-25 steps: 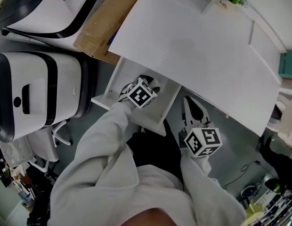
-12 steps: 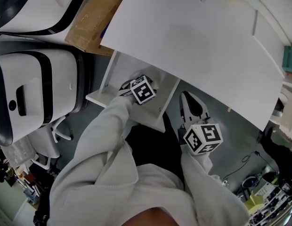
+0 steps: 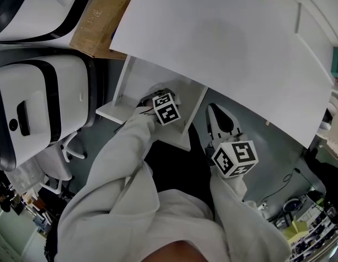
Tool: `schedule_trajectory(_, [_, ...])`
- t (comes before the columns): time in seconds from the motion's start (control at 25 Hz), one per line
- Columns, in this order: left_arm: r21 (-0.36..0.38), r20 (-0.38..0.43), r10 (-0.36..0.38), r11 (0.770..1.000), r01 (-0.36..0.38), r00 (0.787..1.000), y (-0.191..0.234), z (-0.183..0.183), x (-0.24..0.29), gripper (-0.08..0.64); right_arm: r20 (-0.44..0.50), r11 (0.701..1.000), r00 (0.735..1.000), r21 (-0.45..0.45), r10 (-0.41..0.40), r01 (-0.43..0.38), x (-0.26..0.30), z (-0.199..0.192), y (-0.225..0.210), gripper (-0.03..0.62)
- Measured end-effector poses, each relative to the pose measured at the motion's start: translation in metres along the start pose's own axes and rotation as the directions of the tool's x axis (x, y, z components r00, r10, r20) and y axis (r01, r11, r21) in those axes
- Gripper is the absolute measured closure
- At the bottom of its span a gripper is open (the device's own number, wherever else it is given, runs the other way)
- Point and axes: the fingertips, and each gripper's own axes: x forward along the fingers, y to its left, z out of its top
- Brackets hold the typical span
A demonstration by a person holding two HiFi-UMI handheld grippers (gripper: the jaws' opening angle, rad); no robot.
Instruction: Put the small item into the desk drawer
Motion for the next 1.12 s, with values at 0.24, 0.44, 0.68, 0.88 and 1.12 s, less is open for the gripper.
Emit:
schedule_trajectory(0.24, [0.050, -0.074, 0.025, 0.999, -0.022, 0.997, 0.001, -0.014, 0.013, 0.367, 0.002, 1.000, 1.000, 0.003, -0.008, 0.008, -0.003, -0.001, -0.003, 0.549])
schedule_trajectory(0.44, [0.059, -0.077, 0.028, 0.998, -0.023, 0.997, 0.003, -0.016, 0.015, 0.365, 0.008, 1.000, 1.000, 0.008, -0.023, 0.023, -0.007, -0.003, -0.007, 0.549])
schedule_trajectory(0.68, [0.077, -0.082, 0.031, 0.997, -0.025, 0.996, 0.002, -0.015, 0.016, 0.364, 0.010, 1.000, 1.000, 0.007, -0.025, 0.025, -0.010, -0.005, -0.006, 0.549])
schedule_trajectory(0.88, [0.113, -0.104, -0.020, 0.993, 0.032, 0.994, -0.011, -0.016, 0.017, 0.283, 0.013, 1.000, 1.000, -0.002, -0.025, 0.025, -0.012, -0.005, -0.005, 0.549])
schedule_trajectory(1.12, [0.079, -0.061, -0.025, 0.996, 0.030, 0.998, -0.009, -0.009, 0.001, 0.194, 0.029, 1.000, 0.999, -0.020, -0.014, 0.015, -0.011, -0.002, 0.004, 0.549])
